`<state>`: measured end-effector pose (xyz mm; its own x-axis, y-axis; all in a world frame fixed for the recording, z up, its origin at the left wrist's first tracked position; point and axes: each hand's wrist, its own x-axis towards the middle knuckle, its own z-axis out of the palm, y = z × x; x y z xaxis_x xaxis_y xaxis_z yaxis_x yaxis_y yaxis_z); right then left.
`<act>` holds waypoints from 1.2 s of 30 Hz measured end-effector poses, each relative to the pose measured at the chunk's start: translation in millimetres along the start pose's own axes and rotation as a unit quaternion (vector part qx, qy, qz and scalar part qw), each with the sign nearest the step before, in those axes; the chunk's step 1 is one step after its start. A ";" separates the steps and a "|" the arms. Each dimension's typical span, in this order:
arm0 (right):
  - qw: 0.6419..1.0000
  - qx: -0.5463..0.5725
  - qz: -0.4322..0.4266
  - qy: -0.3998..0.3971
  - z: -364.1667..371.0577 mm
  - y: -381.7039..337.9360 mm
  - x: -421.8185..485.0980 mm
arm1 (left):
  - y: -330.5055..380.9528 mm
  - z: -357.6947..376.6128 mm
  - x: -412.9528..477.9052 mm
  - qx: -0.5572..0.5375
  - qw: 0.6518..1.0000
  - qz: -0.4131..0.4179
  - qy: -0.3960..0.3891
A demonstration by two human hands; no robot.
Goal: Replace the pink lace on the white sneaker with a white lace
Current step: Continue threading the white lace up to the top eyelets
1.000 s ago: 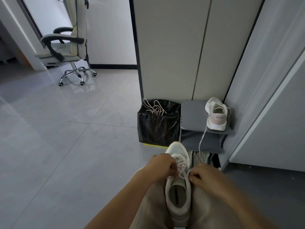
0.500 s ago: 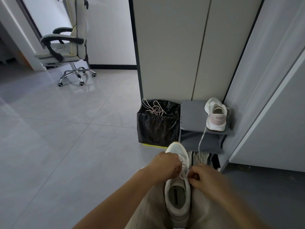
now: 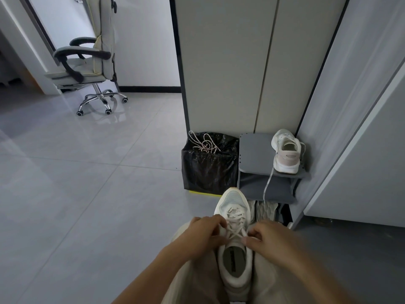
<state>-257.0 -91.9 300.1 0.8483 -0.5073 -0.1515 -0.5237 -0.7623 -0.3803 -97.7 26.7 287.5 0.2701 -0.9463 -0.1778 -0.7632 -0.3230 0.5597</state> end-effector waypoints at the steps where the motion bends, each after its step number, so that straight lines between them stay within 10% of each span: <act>1: 1.000 -0.016 -0.007 0.007 1.1 -3.5 0.4 | -0.7 -0.8 0.6 -0.015 1.000 -0.021 -0.001; 7: 0.996 0.041 -0.022 0.080 17.5 -6.4 -0.1 | 22.2 10.9 3.5 0.208 0.976 -0.032 0.061; 15: 0.937 -0.059 -0.179 0.294 37.5 16.4 -22.4 | 11.8 41.6 -38.6 0.125 0.950 0.064 0.279; 36: 0.994 0.086 -0.025 0.068 15.2 5.4 -24.5 | 9.4 28.7 -33.3 -0.071 0.969 -0.013 0.237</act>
<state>-279.4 -77.5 288.0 0.8481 -0.5299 -0.0081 -0.4507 -0.7131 -0.5371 -130.7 54.7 275.4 0.5527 -0.8140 0.1787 -0.6728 -0.3093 0.6721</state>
